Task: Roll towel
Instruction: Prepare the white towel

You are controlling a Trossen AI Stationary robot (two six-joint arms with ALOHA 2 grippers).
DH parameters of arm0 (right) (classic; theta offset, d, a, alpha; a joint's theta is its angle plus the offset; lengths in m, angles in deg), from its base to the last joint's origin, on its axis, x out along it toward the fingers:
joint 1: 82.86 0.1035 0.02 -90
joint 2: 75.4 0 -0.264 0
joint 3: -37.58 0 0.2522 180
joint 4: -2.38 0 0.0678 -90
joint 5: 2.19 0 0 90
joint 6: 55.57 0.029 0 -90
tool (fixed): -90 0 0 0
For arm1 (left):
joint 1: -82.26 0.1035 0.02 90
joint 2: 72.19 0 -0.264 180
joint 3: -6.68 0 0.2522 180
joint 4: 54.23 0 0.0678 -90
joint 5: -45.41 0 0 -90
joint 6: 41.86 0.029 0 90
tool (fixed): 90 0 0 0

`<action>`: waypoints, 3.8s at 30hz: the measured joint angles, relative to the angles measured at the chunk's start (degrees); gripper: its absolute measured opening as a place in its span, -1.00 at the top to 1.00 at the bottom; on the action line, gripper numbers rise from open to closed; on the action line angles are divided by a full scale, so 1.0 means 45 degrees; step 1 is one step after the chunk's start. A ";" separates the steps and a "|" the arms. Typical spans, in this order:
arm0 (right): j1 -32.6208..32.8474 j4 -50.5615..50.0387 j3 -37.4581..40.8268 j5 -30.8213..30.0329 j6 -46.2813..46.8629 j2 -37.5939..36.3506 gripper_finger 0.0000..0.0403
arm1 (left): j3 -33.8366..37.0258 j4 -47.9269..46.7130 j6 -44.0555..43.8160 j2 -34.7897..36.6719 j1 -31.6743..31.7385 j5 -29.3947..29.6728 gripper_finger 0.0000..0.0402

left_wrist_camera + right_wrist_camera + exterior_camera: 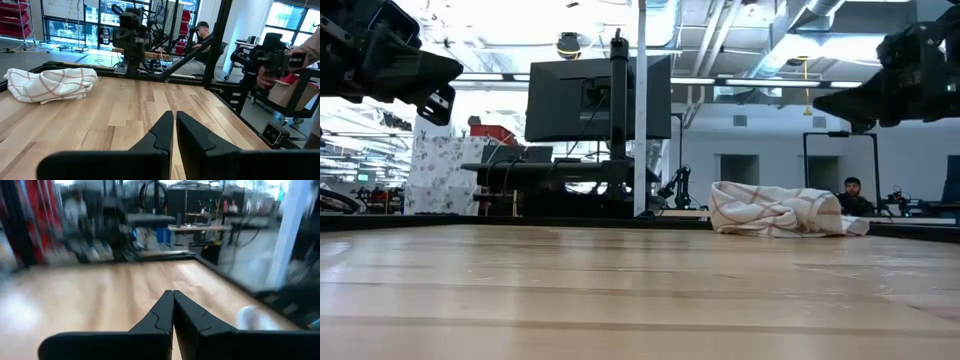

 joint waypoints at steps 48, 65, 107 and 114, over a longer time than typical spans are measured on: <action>0.0057 -0.7598 -0.7087 -0.6593 0.8439 1.4835 1.00 | 0.0005 0.0000 -0.0002 -0.0005 0.0000 0.0003 0.97; -0.1333 0.0355 -0.7101 -0.1916 0.6808 1.6395 1.00 | 0.0005 0.0000 0.0000 -0.0005 0.0000 0.0000 0.97; 0.2980 -0.4757 -0.8126 -0.8420 0.0710 1.8288 -0.20 | 0.0004 0.0000 0.0000 -0.0005 0.0004 0.0005 0.97; 0.1814 -0.3274 -0.8126 -0.8417 0.1081 1.9088 -0.28 | 0.0005 0.0005 0.0000 -0.0005 0.0000 0.0005 0.97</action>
